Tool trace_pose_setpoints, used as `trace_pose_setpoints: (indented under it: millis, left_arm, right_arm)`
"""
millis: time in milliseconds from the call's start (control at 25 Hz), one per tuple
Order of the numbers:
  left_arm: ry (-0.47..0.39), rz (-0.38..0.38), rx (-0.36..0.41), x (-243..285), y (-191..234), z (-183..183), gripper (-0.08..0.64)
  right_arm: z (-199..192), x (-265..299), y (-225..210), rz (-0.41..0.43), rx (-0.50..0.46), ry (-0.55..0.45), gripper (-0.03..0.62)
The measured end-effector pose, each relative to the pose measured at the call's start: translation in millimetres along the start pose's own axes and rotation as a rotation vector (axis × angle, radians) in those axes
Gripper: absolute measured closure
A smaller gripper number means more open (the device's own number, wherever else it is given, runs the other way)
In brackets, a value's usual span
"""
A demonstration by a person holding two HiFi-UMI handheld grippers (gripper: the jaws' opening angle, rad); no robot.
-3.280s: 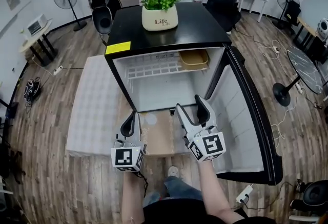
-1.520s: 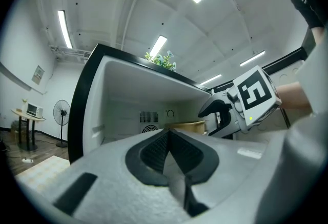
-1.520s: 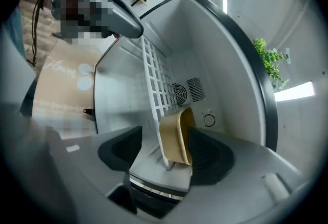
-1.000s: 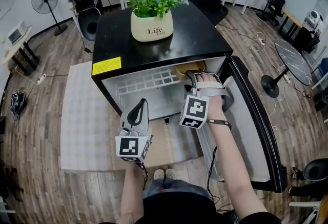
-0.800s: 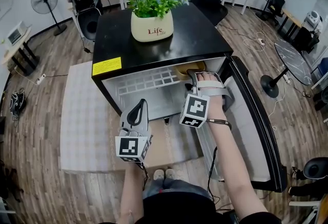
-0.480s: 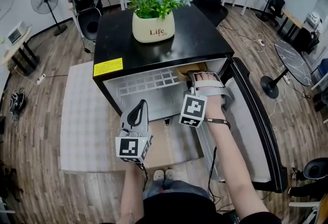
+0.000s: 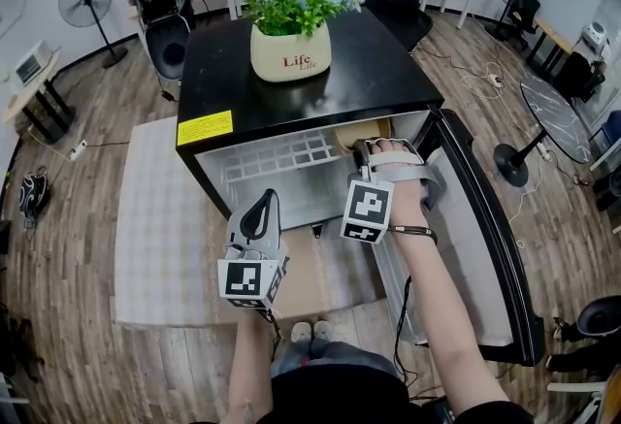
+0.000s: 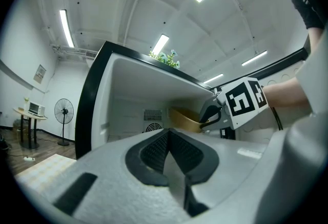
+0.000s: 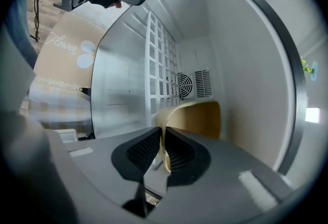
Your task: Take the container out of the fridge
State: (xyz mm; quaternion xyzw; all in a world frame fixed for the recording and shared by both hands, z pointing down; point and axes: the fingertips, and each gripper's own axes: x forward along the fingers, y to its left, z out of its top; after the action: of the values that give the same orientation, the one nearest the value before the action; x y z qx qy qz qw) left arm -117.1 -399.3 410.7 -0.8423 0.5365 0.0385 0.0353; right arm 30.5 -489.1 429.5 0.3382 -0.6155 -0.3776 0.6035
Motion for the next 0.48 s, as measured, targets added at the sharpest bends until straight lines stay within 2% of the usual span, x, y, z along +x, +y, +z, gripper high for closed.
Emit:
trace_pose_setpoints:
  millis: [80,240,480]
  left_arm:
    - [-0.001,-0.002,0.0,0.1,-0.8,0.5,0.554]
    - [0.002,-0.005,0.001,-0.2,-2.8,0.5,0.554]
    - [0.0,-0.003,0.003,-1.3,-3.1,1.3,0.554]
  right_arm:
    - [2.6,-1.6,3.9,0.01,0.006,-0.012,0.563]
    - [7.3,-8.1,6.1,0.017,0.032,-0.04,0.565]
    - [13.0,-25.0,7.6,0.04,0.128,-0.09,0.565]
